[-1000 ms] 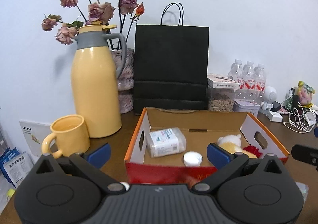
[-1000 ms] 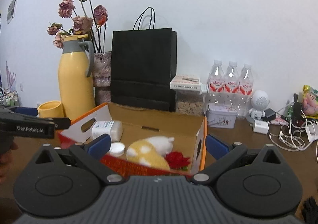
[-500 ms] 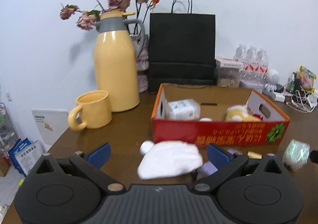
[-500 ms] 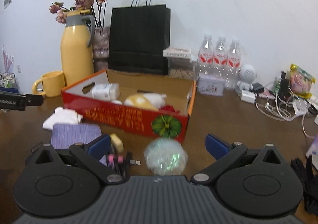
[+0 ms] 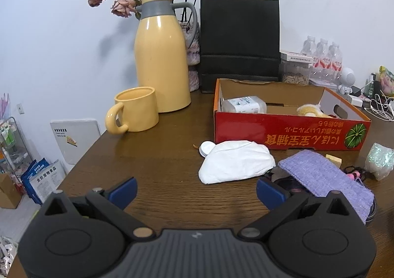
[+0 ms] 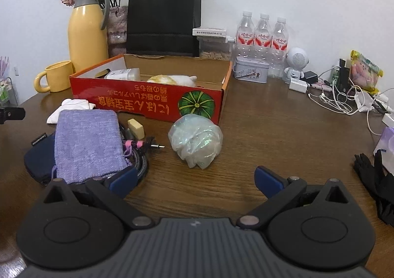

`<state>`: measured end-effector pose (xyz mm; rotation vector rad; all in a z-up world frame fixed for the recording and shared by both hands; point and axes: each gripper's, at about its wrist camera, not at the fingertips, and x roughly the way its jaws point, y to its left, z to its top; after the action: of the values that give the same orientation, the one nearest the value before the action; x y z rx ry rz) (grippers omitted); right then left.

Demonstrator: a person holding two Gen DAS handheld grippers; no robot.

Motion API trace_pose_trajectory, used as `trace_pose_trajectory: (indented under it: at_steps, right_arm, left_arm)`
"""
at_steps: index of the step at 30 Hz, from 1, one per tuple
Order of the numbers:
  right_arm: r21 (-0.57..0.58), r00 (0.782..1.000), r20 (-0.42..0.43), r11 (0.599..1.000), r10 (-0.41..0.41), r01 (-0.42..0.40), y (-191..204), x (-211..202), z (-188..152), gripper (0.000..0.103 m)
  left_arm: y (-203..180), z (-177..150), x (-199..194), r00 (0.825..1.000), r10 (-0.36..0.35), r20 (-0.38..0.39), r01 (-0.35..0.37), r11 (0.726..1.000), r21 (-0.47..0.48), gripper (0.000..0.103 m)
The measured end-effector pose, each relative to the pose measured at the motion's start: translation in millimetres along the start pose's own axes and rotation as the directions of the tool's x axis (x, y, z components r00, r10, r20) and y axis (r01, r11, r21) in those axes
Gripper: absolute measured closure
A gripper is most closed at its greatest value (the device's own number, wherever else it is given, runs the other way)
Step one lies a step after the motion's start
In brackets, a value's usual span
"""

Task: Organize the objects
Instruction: 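Grasp the clear plastic bag with the right gripper while the left grasps the white tissue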

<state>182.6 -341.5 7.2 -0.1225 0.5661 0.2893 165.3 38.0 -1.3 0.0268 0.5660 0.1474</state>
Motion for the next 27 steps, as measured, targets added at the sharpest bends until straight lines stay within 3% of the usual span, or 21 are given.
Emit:
trace_pose_trajectory:
  at_steps: [20,27]
  right_arm:
    - [0.052,0.999,-0.033,0.998,-0.02,0.021,-10,73,32,0.0]
    - [0.105,1.0,-0.027,0.995,0.003,0.0,-15,83,28,0.004]
  left_arm:
    - [-19,40,99,0.987,-0.068,-0.142,0.06,0.997,-0.057,0.0]
    - [-31,42,123,0.969,-0.114,-0.218,0.099,0.992,-0.078,0.0]
